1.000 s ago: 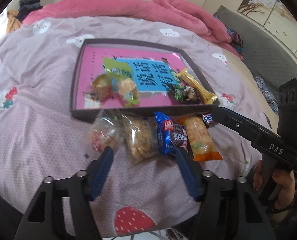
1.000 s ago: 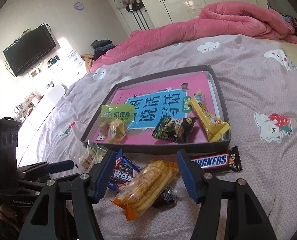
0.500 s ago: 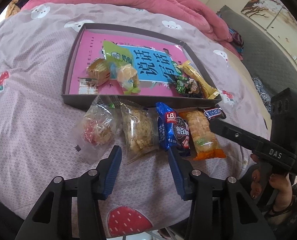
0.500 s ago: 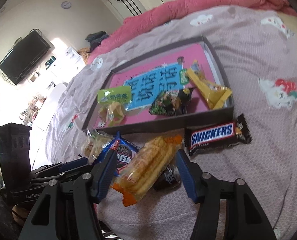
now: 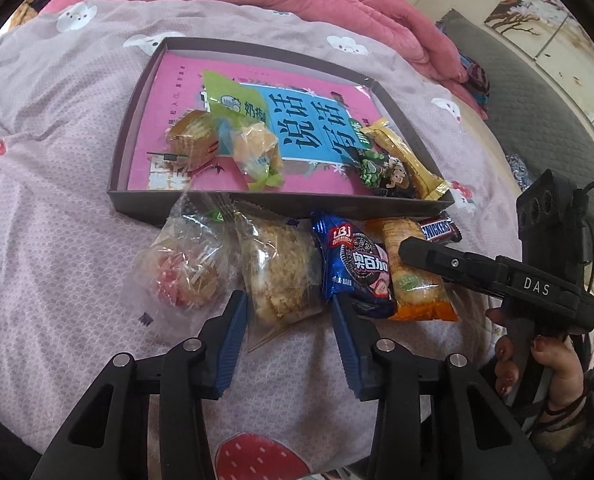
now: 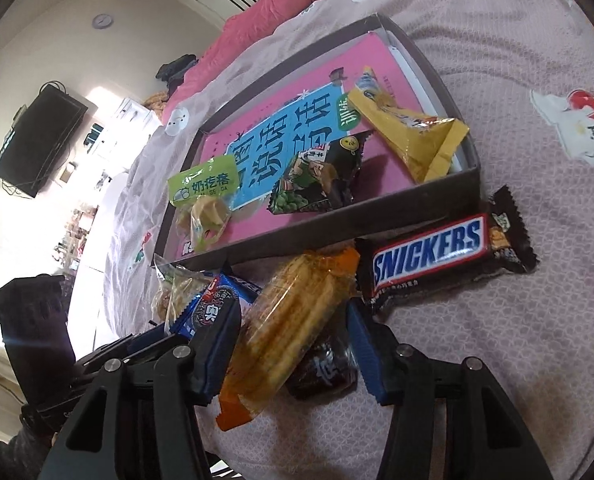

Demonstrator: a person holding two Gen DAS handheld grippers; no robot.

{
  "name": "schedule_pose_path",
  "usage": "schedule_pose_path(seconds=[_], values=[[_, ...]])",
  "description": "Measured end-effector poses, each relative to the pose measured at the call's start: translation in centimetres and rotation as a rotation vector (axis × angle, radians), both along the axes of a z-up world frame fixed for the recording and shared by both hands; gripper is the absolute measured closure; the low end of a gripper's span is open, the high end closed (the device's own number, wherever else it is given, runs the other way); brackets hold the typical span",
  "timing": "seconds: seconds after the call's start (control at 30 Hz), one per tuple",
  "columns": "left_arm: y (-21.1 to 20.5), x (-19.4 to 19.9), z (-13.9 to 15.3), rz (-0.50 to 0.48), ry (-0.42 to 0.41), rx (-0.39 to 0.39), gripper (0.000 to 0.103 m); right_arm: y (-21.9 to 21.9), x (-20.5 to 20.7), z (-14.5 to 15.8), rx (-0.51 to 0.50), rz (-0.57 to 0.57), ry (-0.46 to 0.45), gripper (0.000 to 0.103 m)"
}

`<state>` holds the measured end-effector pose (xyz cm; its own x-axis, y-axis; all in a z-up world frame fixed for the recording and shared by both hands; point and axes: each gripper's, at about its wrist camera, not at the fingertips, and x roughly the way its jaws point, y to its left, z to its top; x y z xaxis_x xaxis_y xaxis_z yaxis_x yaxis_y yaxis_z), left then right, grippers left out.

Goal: Organize snacks
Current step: 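Grasp the orange-ended wafer roll bag with the right gripper while the left grasps the clear crisp bag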

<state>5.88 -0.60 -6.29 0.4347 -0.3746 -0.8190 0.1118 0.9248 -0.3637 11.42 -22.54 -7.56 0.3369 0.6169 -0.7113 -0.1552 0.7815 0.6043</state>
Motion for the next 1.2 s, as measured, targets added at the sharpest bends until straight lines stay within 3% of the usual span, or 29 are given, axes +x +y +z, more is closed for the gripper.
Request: schedule_pose_path(seconds=[0.17, 0.5, 0.6, 0.83, 1.2], values=[[-0.4, 0.4, -0.3, -0.013, -0.006, 0.009, 0.060, 0.9, 0.4, -0.1, -0.021, 0.031, -0.019, 0.053], [-1.0, 1.6, -0.9, -0.012, -0.001, 0.017, 0.060, 2.7, -0.3, 1.8, -0.051, 0.116, -0.131, 0.079], [-1.2, 1.7, -0.9, -0.018, -0.006, 0.027, 0.060, 3.2, -0.5, 2.5, -0.051, 0.136, -0.161, 0.080], [-1.4, 1.2, -1.5, -0.090, -0.001, 0.081, 0.060, 2.2, -0.4, 2.3, -0.029, 0.098, -0.137, 0.080], [-1.8, 2.0, -1.4, -0.042, -0.010, 0.075, 0.060, 1.9, -0.6, 2.6, -0.027, 0.103, -0.161, 0.080]])
